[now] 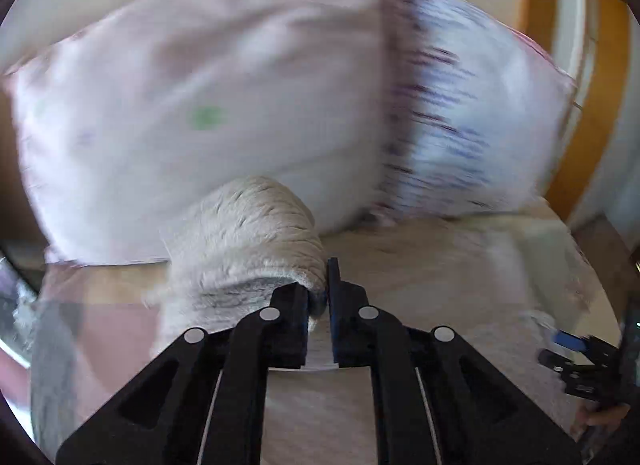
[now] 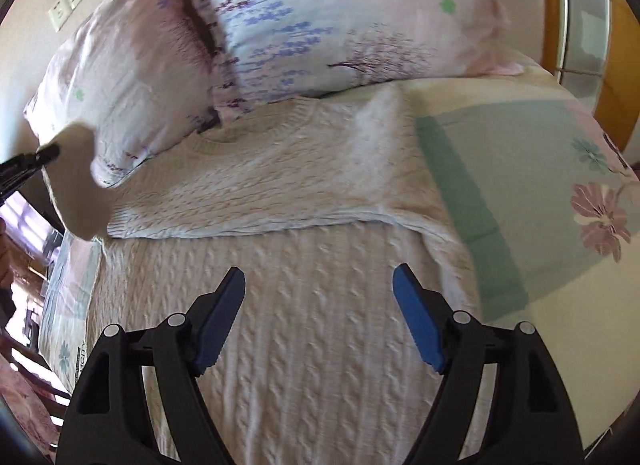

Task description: Fold small clothes

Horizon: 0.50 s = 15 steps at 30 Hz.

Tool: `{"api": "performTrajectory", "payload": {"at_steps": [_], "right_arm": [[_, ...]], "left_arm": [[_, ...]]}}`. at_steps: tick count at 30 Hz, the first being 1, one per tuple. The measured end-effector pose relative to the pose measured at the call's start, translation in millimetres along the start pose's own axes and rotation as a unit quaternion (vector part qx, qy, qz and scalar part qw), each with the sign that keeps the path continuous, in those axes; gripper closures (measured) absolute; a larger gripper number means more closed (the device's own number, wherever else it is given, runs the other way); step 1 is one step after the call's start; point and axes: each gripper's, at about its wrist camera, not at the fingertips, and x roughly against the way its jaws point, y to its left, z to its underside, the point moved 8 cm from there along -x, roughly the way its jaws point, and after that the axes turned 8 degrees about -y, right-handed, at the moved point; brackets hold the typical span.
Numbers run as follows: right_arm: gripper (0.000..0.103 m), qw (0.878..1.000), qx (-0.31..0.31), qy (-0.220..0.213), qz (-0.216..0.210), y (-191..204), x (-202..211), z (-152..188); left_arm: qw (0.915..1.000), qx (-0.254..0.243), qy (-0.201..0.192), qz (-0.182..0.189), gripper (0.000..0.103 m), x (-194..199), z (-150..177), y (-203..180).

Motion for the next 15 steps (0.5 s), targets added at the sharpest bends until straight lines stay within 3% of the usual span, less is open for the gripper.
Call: {"api": "performTrajectory", "payload": {"at_steps": [1,2,4,5,7,8,12,15], "right_arm": [[0.025,1.0,-0.003,0.003,0.002,-5,0,2],[0.025,1.0,-0.007,0.007,0.005,-10,0,4],[0.025,1.0,-0.024,0.013,0.007,-22,5,6],[0.025,0.999,-0.036,0.011,0.007,-29,11,7],[0.025,0.999,-0.051,0.004,0.015,-46,26,9],[0.025,0.998,-0.056,0.006,0.02,-54,31,12],[0.036,0.995,-0.086,0.036,0.03,-80,47,37],[0.042,0.989,-0.13,0.076,0.006,-91,51,63]], "left_arm": [[0.9992,-0.01,0.016,0.035,0.075,-12,7,-35],[0.9974,-0.03,0.037,0.053,0.07,-28,17,-70],[0.9963,-0.051,0.06,0.036,0.068,-42,35,-95],[0.9967,-0.034,0.066,0.033,0.068,-39,45,-91],[0.9976,0.014,0.063,0.025,0.044,-18,62,-61],[0.9976,0.032,0.061,0.004,0.041,-4,74,-37],[0.9892,0.046,0.105,-0.092,0.041,35,134,36],[0.9768,0.098,0.158,-0.106,0.041,56,188,72]]}}
